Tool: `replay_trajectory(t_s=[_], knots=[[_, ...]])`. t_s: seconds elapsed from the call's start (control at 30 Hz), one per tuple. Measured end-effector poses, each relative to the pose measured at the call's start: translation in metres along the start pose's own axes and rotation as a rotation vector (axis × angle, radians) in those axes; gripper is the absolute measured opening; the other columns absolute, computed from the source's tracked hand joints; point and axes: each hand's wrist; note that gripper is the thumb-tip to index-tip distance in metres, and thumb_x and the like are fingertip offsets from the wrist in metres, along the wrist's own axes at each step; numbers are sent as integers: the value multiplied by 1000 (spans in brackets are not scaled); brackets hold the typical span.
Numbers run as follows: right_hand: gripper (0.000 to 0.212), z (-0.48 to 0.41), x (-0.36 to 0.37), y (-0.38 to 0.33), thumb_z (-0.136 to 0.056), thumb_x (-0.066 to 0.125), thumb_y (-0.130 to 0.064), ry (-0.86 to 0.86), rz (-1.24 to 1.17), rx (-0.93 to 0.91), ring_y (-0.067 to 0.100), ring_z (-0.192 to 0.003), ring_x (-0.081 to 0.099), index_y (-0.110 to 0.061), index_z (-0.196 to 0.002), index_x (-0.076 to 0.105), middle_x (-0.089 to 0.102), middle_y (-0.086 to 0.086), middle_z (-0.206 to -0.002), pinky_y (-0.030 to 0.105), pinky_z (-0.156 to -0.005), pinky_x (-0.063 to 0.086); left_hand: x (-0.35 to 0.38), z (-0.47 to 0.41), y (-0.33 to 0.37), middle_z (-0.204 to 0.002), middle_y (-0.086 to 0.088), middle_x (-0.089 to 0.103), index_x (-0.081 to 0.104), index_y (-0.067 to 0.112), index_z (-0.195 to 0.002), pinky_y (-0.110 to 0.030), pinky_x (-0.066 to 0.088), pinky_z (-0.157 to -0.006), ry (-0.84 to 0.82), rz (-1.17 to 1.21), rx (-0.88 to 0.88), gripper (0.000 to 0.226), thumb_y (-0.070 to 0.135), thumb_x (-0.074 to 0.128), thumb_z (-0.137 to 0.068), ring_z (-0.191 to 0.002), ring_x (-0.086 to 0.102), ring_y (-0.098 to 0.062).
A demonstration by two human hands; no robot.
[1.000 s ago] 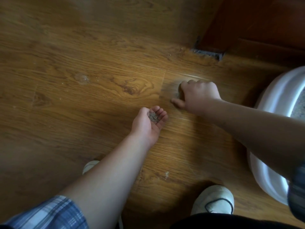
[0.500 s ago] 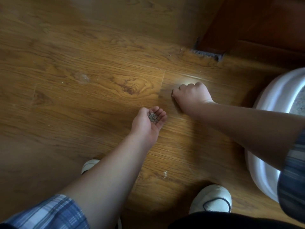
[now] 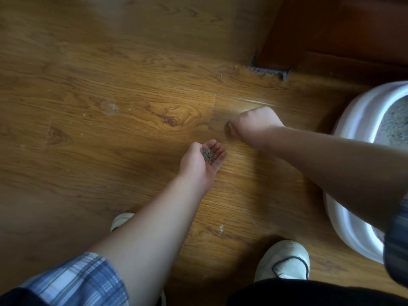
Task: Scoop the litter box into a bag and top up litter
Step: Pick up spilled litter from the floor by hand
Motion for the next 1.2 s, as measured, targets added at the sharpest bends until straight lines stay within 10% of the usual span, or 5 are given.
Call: replay_trajectory(t_s=[0.33, 0.73, 0.83, 0.97, 1.2], knots=[[34, 69, -4, -58, -107, 28, -39, -2, -163, -18, 27, -84, 69, -19, -115, 54, 67, -2, -103, 32, -56, 38, 4, -9, -33, -57, 4, 48, 53, 17, -61, -21, 37, -67, -35, 39, -105, 25, 12, 49, -85, -60, 45, -10], [26, 71, 0, -62, -93, 51, -10, -61, -230, -45, 27, -79, 63, -16, -118, 44, 57, 2, -107, 33, -50, 37, 2, -17, -30, -106, -1, 63, 60, 17, -91, -26, 42, -102, -47, -15, -189, 17, 19, 51, -77, -106, 60, -15], [34, 64, 6, -56, -87, 53, -6, -34, -348, -148, 28, -86, 65, -20, -118, 52, 55, 0, -105, 37, -60, 52, 0, -22, -27, -117, -7, 69, 59, 14, -109, -27, 47, -101, -33, 20, -158, 30, 16, 46, -82, -112, 65, -17], [44, 55, 14, -43, -83, 52, -8, 58, -481, -169, 27, -95, 61, -24, -123, 59, 54, 0, -107, 41, -75, 55, -2, -19, -16, -80, -12, 72, 62, 7, -93, -27, 57, -57, -23, 45, -104, 27, 17, 37, -97, -73, 71, -21], [60, 25, 29, -10, -83, 36, -21, 124, -290, -87, 34, -127, 48, -16, -141, 51, 54, 8, -138, 49, -104, 43, -5, -15, 1, -79, -14, 65, 63, 0, -90, -33, 60, -71, 17, 15, 5, 30, 14, 38, -97, -74, 66, -24]])
Point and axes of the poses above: each hand's wrist, its own z-axis away from the middle knuckle, its own x-axis out of the palm, y = z × x
